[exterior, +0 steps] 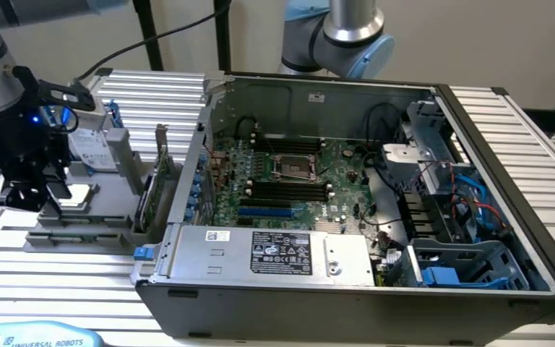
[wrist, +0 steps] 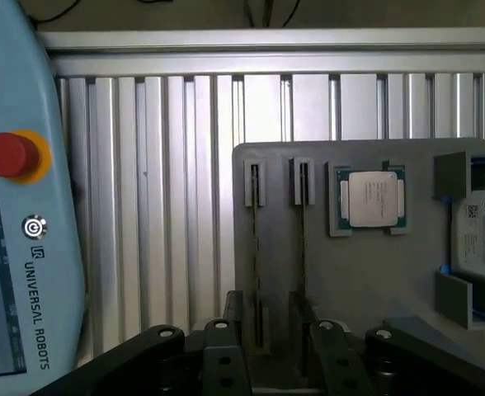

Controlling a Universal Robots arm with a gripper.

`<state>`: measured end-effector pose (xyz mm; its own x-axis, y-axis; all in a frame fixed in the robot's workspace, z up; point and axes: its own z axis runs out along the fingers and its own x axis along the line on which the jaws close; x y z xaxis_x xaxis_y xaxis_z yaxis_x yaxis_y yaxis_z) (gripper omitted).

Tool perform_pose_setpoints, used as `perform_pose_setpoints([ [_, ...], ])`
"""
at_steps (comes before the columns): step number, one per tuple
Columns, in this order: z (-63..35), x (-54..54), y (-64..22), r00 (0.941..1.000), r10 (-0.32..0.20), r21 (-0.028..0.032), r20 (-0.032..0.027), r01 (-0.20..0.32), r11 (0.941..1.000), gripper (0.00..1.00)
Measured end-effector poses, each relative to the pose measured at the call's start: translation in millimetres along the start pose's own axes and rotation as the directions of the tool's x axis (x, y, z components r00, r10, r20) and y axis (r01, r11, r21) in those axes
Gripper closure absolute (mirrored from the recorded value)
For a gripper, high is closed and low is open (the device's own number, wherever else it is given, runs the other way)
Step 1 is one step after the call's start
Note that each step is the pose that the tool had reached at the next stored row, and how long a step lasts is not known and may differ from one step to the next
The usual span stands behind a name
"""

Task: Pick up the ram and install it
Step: 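Pick up the ram and move it above insertion slot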

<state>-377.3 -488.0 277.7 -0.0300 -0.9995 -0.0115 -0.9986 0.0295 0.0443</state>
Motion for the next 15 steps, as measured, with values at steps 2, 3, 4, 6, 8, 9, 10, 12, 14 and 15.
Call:
perform_pose_setpoints([
  [2,3.6,0.8,-0.3,1.0,-0.001,0.0,0.0,0.001,1.0,0.64],
  [3,5.5,0.8,-0.4,1.0,-0.002,0.0,0.0,0.002,1.0,0.64],
  [4,7.3,0.9,-0.5,1.0,-0.003,0.0,0.0,0.003,1.0,0.64],
  [6,10.9,1.0,-0.7,1.0,-0.005,-0.0001,-0.0002,0.005,1.0,0.64],
  [8,14.6,1.0,-0.9,1.0,-0.008,0.0,-0.0002,0.008,1.0,0.64],
  [9,16.4,1.1,-1.0,1.0,-0.009,0.0,-0.0003,0.009,1.0,0.64],
  [10,18.2,1.1,-1.1,1.0,-0.01,-0.0001,-0.0003,0.01,1.0,0.64],
  [12,21.7,1.1,-1.3,0.9999,-0.012,-0.0001,-0.0006,0.012,0.9999,0.64],
  [14,25.4,1.1,-1.4,0.9999,-0.013,-0.0002,-0.0007,0.013,0.9999,0.64],
  [15,27.3,1.2,-1.5,0.9999,-0.014,-0.0002,-0.0006,0.014,0.9999,0.64],
])
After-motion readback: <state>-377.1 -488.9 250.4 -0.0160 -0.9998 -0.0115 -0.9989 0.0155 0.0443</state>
